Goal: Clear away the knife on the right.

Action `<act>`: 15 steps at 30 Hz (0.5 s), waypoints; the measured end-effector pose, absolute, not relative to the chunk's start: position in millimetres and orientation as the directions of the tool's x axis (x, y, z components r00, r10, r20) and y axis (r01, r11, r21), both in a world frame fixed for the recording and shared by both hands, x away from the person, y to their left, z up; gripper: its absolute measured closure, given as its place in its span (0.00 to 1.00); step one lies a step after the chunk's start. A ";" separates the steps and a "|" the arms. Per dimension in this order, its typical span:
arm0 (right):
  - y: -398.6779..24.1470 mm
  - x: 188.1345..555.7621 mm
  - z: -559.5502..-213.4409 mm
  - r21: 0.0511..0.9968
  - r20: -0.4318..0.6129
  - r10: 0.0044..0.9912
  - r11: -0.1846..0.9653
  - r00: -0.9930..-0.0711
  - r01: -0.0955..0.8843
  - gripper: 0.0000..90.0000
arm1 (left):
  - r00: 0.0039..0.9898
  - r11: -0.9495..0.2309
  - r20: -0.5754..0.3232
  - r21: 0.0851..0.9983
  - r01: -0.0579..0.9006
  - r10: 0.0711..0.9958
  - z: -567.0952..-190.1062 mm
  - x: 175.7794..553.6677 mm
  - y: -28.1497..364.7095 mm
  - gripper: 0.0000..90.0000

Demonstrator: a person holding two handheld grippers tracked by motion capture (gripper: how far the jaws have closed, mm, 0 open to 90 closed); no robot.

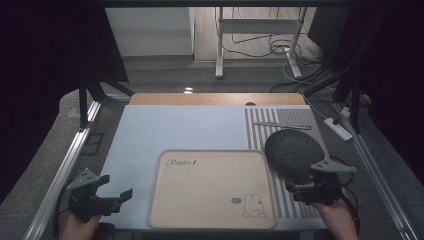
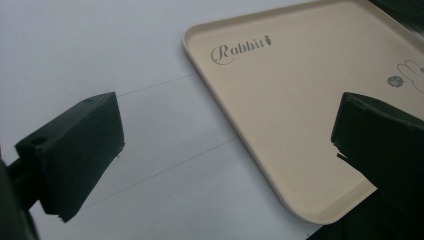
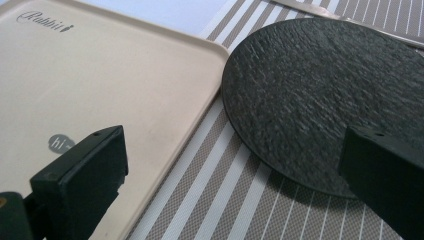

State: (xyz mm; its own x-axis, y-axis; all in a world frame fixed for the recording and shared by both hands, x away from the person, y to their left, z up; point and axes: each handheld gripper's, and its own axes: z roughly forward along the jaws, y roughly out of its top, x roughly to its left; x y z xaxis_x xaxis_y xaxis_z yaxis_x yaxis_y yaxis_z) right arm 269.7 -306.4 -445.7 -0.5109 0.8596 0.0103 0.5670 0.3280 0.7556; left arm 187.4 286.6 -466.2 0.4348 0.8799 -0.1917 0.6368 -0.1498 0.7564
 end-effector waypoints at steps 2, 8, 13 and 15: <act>-306.2 271.6 -445.9 0.757 0.010 0.860 0.327 -0.510 0.566 0.00 | 0.435 -0.150 -0.192 0.757 0.636 0.880 -466.2 187.4 286.6 0.00; -307.4 286.0 -448.0 0.757 0.015 0.867 0.316 -0.498 0.572 0.00 | 0.434 -0.149 -0.192 0.756 0.637 0.880 -466.2 187.5 286.7 0.00; -308.5 294.4 -450.1 0.752 0.011 0.871 0.317 -0.492 0.578 0.00 | 0.437 -0.156 -0.189 0.753 0.639 0.880 -466.3 188.0 286.1 0.00; -309.2 297.9 -450.9 0.752 0.008 0.871 0.318 -0.491 0.577 0.00 | 0.437 -0.157 -0.187 0.753 0.639 0.880 -466.3 188.0 285.8 0.00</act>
